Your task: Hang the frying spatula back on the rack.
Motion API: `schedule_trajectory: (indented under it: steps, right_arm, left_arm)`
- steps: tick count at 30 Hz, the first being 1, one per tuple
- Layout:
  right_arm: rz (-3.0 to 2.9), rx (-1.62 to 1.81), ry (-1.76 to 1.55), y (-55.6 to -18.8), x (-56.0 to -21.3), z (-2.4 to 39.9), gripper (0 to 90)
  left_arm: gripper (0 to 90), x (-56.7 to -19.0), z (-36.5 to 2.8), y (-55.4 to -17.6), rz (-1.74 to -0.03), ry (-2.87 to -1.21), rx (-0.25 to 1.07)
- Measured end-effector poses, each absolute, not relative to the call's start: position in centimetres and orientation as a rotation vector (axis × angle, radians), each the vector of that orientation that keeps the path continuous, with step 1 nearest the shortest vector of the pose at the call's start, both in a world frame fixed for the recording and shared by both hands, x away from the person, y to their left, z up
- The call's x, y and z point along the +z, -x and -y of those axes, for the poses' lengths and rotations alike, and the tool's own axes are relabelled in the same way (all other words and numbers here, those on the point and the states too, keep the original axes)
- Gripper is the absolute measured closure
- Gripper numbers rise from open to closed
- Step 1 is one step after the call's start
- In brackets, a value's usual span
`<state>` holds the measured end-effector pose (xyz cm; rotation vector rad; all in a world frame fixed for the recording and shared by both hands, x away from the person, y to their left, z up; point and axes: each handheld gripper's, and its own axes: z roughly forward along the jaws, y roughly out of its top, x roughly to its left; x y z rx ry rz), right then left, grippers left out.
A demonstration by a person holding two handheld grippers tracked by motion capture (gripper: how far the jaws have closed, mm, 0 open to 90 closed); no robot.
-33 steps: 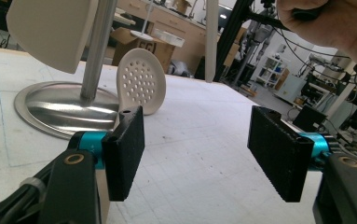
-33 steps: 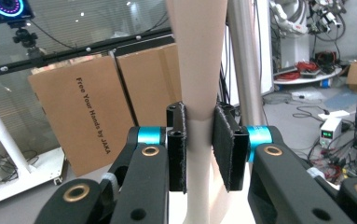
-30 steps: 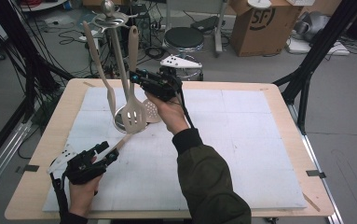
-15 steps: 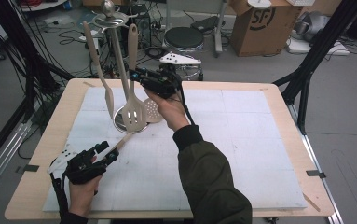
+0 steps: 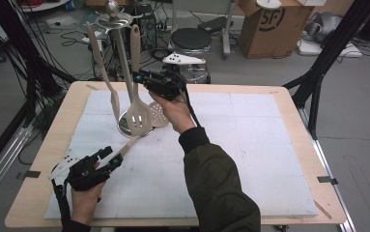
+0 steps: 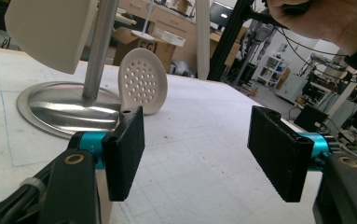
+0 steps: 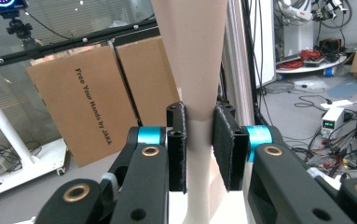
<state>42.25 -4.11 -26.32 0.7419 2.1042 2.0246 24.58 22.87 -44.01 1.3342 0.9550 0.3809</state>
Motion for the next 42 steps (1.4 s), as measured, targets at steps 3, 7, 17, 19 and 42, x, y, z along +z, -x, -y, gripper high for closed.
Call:
schedule_trajectory:
  steps: [3,7,17,19,42]
  right_arm:
    - [-2.113,2.023,-0.737,-42.4,-26.2,4.1,77.0]
    - [-2.113,2.036,-0.732,-42.7,-26.0,3.8,77.0]
    - [-2.125,2.027,-0.75,-42.9,-26.6,3.3,76.6]
    - [-2.122,2.037,-0.75,-43.0,-26.7,3.3,76.2]
    - [-1.827,2.197,-1.001,-43.5,-27.2,5.6,37.3]
  left_arm:
    - [36.9,-44.0,-23.0,-24.6,-0.961,-1.331,0.384]
    - [36.9,-44.0,-23.1,-24.5,-0.966,-1.327,0.388]
    - [36.9,-44.0,-23.4,-24.2,-0.968,-1.326,0.394]
    - [36.9,-44.0,-23.4,-24.2,-0.968,-1.327,0.393]
    - [36.9,-44.1,-23.2,-24.5,-0.962,-1.331,0.385]
